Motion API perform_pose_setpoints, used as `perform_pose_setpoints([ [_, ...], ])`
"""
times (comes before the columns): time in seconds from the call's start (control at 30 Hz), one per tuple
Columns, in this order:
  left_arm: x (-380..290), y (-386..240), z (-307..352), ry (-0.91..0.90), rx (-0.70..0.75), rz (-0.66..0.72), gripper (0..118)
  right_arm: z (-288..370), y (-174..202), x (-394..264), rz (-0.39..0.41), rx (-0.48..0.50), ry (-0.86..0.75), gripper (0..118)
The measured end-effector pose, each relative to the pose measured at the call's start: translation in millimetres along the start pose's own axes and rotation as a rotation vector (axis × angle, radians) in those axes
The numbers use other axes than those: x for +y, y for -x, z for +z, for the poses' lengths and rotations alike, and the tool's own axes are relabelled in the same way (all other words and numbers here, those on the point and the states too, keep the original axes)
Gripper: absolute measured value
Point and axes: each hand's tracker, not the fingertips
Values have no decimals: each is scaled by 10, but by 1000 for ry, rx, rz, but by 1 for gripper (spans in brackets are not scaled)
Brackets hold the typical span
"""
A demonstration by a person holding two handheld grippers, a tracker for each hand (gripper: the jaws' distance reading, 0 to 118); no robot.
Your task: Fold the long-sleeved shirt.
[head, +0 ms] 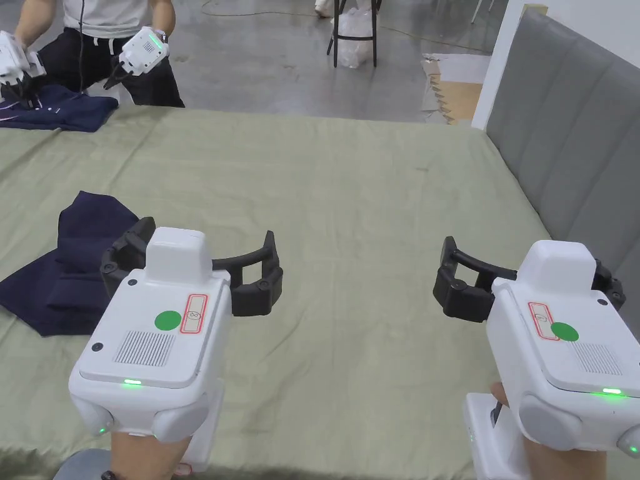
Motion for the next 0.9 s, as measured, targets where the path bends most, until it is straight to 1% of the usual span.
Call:
perform_pose_setpoints([
  [0.03,-2,-5,2,-2,-5,-6,110,2,3,2,-1,1,2,117],
  [0.07,-5,-9,8,-6,-8,-7,105,5,3,1,-10,-1,8,108],
  [0.1,-6,-14,24,-11,-15,-4,89,8,-2,3,-24,3,13,81],
  [0.13,-5,-17,52,-24,-16,3,39,14,-5,7,-25,-7,15,13],
  [0.17,-5,-23,64,-35,-11,4,7,6,6,14,-3,-34,22,0],
  [0.2,1,-26,48,-30,-2,-3,8,-22,28,18,51,-91,47,0],
  [0.23,3,-53,32,-31,19,-23,8,-29,52,-19,58,-131,79,0],
  [0.27,-21,-56,39,-29,17,-19,8,-44,44,-26,27,-77,58,0],
  [0.3,-29,-35,41,-30,13,-23,7,-43,24,-37,-14,-39,71,0],
  [0.33,-37,-21,47,-24,6,-22,7,-47,24,-44,-27,-30,73,0],
  [0.43,-56,64,68,-20,42,-36,7,-71,151,-44,7,-40,71,0],
  [0.5,-54,237,112,-9,82,-27,7,-110,318,-17,7,22,65,0],
  [0.57,-54,449,204,-7,159,-34,7,-134,560,27,-7,90,52,0],
  [0.67,-11,829,376,-2,266,-24,7,-201,1055,37,-15,209,49,0],
  [0.7,0,949,459,-4,302,-22,7,-187,1234,62,-20,265,46,0],
  [0.77,32,1173,585,-8,367,-30,7,-196,1583,70,-7,358,54,0],
  [0.83,32,1345,711,2,396,-33,7,-162,1867,94,4,424,48,0],
  [0.9,26,1475,749,24,414,-30,7,-158,2050,102,1,457,49,0],
])
